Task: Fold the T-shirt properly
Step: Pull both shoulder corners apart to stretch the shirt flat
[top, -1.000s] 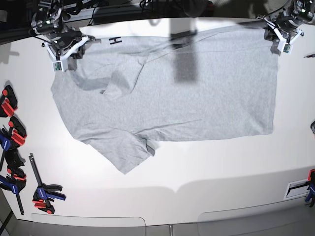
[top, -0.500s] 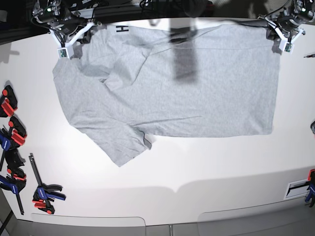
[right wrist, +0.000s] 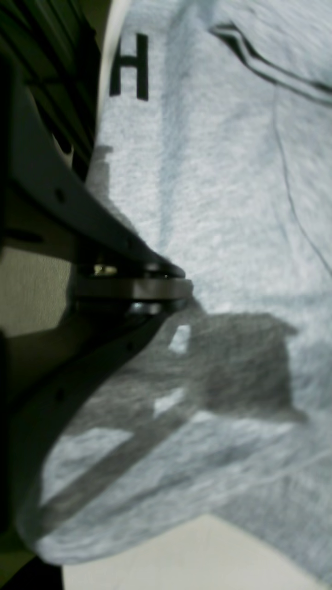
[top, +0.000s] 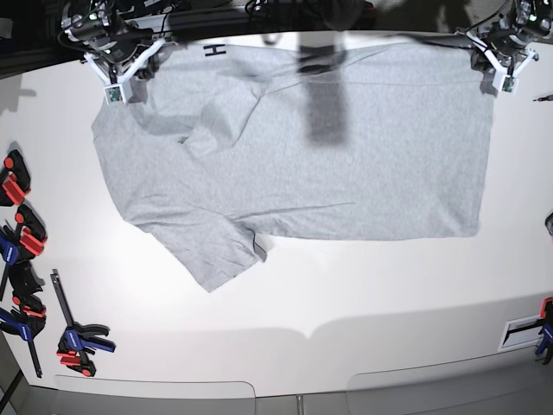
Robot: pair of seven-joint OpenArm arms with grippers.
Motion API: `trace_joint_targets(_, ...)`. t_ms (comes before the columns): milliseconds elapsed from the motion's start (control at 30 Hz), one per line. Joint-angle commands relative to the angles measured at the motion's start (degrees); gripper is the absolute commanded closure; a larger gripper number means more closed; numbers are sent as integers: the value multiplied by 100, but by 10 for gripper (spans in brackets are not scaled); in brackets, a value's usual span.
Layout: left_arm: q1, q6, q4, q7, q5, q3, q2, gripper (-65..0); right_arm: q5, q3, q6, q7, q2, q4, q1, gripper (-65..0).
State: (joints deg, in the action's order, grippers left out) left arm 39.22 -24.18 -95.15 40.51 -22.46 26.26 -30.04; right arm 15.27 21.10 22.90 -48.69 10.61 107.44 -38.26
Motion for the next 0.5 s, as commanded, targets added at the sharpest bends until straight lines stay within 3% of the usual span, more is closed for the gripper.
trace_joint_targets(0,61,90,-20,164,138,44,-79,0,-321,92,-190,-251,50,55,-79,0)
trace_joint_targets(233,59,87,-26,122,-492,173,-79,0,-107,181,-190,-251,46,793,-81,0)
trace_joint_targets(467,61,-17,-323,-4,-1088,769,-79,0,-96,181,-190,-59,48,1508,-79,0)
